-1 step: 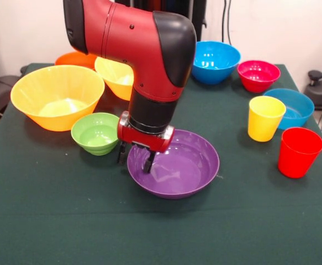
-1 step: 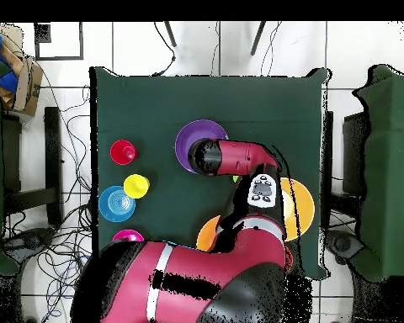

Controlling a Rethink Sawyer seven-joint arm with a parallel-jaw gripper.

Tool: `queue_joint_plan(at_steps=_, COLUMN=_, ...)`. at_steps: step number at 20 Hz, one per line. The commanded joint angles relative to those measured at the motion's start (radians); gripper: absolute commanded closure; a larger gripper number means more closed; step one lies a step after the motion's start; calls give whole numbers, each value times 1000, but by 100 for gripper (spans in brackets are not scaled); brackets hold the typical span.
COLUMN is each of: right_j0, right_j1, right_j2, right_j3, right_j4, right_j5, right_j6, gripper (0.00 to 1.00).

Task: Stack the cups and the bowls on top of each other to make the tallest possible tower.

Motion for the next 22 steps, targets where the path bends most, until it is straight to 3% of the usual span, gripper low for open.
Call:
queue_joint_plan(at_steps=1, right_j0=16, right_j1=75, right_j2=80, right_j3=-50, right_j4=20, right_j5=43, right_j6=96, gripper=0)
queue_joint_plan(at_steps=10, right_j0=28, right_j1=82, right_j2=62, right_j3=-54, right_j4=25, right_j5=33, right_j6=116, gripper=0)
queue_joint_plan(at_steps=11, right_j0=32, right_j1=83, right_j2=55, right_j3=-51, right_j4=34, right_j5=24, right_j6=135, gripper=100)
queue_joint_plan(at_steps=22, right_j0=30, right_j1=86, right_j2=59, right_j3=-53, right_j4=43, right_j5=3, right_j6=128, gripper=100)
